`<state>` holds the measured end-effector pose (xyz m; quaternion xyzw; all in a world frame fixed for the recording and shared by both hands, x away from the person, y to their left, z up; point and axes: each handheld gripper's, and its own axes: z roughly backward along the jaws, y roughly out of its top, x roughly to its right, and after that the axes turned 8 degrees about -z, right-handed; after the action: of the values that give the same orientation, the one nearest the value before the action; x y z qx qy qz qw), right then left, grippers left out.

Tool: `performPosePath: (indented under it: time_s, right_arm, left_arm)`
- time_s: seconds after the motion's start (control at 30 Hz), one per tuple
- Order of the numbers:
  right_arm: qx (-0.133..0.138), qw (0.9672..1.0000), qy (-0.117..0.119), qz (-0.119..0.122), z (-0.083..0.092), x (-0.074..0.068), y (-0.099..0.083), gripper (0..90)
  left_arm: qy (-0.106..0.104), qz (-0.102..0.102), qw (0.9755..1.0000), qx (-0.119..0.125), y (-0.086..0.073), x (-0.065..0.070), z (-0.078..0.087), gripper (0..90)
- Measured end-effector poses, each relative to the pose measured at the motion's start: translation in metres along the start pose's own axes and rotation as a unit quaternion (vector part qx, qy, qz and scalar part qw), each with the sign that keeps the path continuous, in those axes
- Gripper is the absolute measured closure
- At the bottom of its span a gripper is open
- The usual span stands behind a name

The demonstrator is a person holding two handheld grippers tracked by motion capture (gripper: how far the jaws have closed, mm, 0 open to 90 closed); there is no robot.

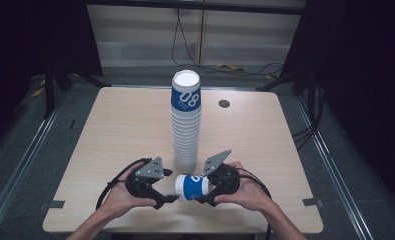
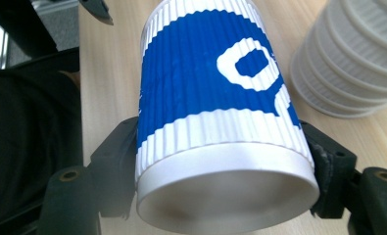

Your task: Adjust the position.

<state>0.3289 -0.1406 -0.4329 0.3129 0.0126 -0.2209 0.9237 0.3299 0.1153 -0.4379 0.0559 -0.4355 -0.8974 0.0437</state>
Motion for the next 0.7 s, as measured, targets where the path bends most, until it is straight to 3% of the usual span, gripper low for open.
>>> performPosePath:
  time_s: [0.2, 0.3, 0.47, 0.6, 0.7]
  right_arm:
    - [0.012, 0.9998, -0.003, -0.015, -0.001, 0.004, -0.006, 28.4]
    - [0.018, 0.9996, -0.003, -0.022, -0.001, 0.006, -0.008, 28.4]
    - [0.035, 0.9989, -0.005, -0.029, 0.001, 0.008, -0.011, 28.4]
    - [0.055, 0.9977, -0.001, -0.039, 0.006, 0.011, -0.014, 28.3]
    - [0.070, 0.9965, 0.003, -0.045, 0.009, 0.012, -0.016, 28.3]
  left_arm:
    - [0.003, 0.018, 0.9997, 0.018, -0.006, 0.001, -0.002, 19.7]
    - [0.016, 0.026, 0.9991, 0.031, -0.008, -0.001, 0.001, 19.7]
    - [0.036, 0.050, 0.9964, 0.059, -0.017, -0.002, 0.005, 19.8]
    - [0.044, 0.052, 0.9955, 0.067, -0.022, -0.003, 0.008, 19.8]
    - [0.050, 0.053, 0.9935, 0.087, -0.024, -0.005, 0.008, 19.7]
